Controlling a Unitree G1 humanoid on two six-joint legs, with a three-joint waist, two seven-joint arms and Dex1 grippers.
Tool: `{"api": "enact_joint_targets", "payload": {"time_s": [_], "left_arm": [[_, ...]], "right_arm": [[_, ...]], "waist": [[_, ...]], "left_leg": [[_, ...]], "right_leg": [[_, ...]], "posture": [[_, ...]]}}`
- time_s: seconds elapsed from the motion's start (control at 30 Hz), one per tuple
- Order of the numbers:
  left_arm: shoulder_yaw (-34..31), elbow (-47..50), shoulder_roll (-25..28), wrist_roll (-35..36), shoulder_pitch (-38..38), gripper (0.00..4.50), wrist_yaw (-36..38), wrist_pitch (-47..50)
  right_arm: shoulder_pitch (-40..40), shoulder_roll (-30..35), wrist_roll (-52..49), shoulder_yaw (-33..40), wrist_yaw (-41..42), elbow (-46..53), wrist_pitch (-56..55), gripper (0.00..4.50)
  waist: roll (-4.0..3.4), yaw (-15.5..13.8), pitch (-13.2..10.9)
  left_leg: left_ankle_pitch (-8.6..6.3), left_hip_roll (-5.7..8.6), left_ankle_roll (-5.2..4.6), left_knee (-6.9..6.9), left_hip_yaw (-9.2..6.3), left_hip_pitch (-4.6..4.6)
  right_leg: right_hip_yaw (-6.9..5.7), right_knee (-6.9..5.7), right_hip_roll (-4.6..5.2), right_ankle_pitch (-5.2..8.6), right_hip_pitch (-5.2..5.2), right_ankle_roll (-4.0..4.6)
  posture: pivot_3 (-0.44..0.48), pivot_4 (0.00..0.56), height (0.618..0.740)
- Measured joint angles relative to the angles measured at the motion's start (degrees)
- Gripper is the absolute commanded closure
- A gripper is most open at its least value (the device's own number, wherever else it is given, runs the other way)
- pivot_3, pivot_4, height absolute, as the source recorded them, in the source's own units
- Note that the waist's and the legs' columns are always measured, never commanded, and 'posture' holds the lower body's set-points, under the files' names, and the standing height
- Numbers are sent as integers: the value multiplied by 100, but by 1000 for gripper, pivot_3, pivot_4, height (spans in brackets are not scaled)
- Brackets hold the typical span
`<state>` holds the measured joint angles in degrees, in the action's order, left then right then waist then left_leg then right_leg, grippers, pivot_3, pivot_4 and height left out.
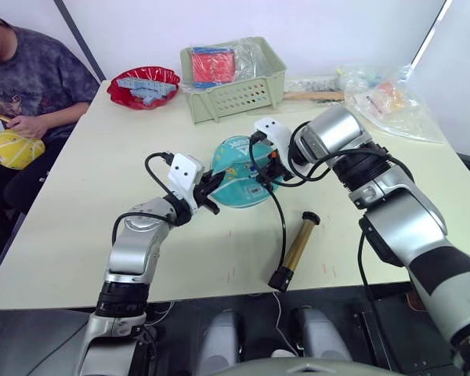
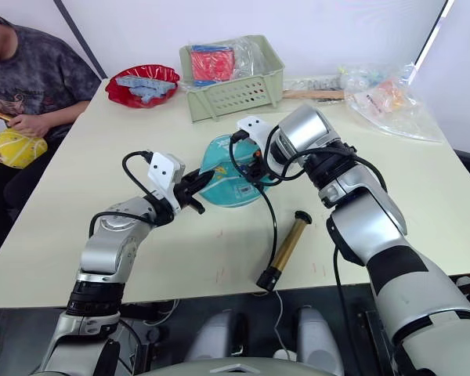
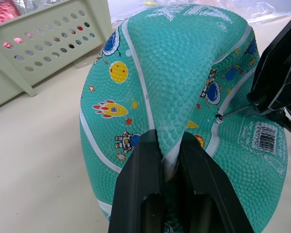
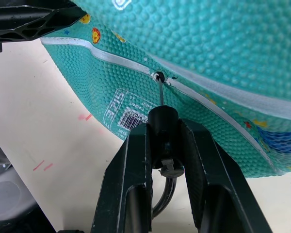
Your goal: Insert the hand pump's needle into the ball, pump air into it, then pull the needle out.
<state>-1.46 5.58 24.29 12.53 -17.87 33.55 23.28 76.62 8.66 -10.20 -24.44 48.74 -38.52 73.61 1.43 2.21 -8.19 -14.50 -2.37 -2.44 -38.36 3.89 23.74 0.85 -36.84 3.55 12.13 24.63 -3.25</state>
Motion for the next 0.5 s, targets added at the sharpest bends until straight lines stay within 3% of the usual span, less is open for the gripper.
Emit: {"api": "enact_joint_targets", "payload": {"time_s": [0.5], "left_arm": [[-14, 2, 1, -5, 17, 4441, 0, -1]], "right_arm": [[204, -391, 100, 538, -405, -483, 230, 4173]], "waist": [[-4, 14, 3]], "left_leg": [[0, 1, 1, 2, -24, -1]], "right_leg": [[0, 0, 2, 0, 0, 1]], "posture": [[0, 150, 738]]}}
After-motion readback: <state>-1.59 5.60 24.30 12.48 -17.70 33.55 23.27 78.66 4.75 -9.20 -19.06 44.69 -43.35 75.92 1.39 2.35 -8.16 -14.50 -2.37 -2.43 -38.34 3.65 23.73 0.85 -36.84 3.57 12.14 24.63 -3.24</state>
